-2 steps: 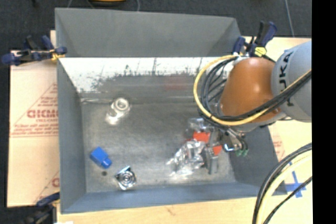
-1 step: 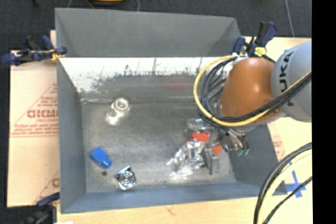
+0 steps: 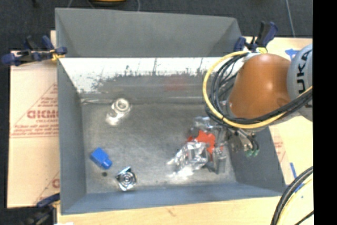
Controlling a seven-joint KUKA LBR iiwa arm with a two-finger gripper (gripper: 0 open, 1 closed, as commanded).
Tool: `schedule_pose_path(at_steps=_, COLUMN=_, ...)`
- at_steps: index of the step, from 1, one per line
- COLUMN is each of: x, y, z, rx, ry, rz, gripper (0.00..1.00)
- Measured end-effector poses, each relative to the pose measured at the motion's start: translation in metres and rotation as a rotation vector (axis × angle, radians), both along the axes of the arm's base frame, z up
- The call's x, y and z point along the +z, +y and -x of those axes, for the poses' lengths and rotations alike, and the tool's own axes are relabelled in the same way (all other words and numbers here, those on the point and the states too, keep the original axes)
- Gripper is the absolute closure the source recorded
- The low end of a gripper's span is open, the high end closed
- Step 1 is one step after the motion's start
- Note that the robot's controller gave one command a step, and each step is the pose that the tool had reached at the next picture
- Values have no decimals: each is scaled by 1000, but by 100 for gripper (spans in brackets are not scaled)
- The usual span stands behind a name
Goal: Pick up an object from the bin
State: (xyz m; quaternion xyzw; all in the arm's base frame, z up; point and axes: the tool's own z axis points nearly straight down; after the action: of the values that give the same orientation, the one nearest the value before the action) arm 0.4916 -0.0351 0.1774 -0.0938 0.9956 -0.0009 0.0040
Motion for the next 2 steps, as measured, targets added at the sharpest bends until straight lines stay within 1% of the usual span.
schedule_pose_path(at_steps=1, x=-67, y=-16, z=-24, rx=216, ry=9, rz=1, gripper=0)
schedule_pose_path(at_steps=2, x=-108, y=-15, z=-45, rx=368, ry=4, rz=2, gripper=0)
